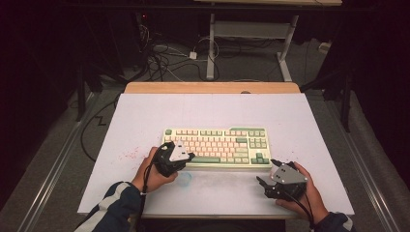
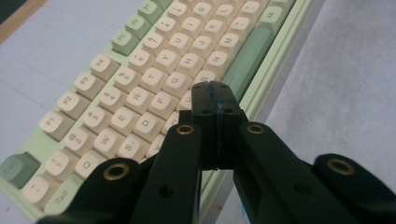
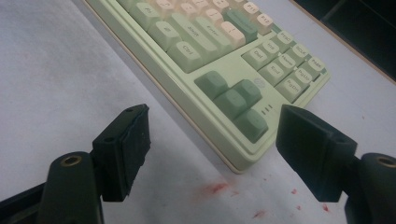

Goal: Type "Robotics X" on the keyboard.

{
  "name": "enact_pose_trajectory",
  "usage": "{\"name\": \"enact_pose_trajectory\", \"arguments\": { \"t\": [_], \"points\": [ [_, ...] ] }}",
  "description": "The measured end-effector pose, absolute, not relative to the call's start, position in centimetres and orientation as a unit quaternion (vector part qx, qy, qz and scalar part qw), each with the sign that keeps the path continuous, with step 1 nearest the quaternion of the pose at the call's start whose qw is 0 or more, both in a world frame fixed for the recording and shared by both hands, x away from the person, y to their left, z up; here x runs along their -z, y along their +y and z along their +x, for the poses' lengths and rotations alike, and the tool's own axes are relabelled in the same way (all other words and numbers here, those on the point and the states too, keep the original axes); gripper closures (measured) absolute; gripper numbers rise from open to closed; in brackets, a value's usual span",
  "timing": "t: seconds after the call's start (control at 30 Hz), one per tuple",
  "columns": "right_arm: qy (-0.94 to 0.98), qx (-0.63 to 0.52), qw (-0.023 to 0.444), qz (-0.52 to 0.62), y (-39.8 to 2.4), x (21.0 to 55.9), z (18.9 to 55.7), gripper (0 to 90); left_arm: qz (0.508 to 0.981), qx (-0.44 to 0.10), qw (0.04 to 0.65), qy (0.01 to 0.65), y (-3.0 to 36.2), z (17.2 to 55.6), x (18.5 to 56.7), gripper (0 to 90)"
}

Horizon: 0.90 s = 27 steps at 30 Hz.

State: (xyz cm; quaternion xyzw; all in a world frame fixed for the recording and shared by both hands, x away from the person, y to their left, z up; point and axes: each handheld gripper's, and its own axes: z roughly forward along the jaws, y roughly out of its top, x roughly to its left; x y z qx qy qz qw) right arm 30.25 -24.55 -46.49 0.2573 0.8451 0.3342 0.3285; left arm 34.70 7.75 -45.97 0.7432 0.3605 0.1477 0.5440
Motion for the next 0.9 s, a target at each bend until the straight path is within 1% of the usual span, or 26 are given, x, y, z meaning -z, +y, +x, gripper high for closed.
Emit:
{"name": "enact_pose_trajectory", "arguments": {
  "t": [0.33, 0.57, 0.9],
  "points": [
    [0.847, -0.332, 0.327, 0.256, -24.6, 46.6, 30.3, 27.4, 0.762, -0.141, 0.528, 0.346, 5.6, 35.3, 46.5, 86.1],
    [0.848, -0.331, 0.326, 0.255, -24.6, 46.6, 30.3, 27.5, 0.771, -0.144, 0.517, 0.342, 5.5, 35.3, 47.1, 85.0],
    [0.851, -0.328, 0.324, 0.252, -24.5, 46.7, 30.2, 27.7, 0.779, -0.152, 0.507, 0.336, 5.6, 35.4, 47.3, 86.5]
  ]
}}
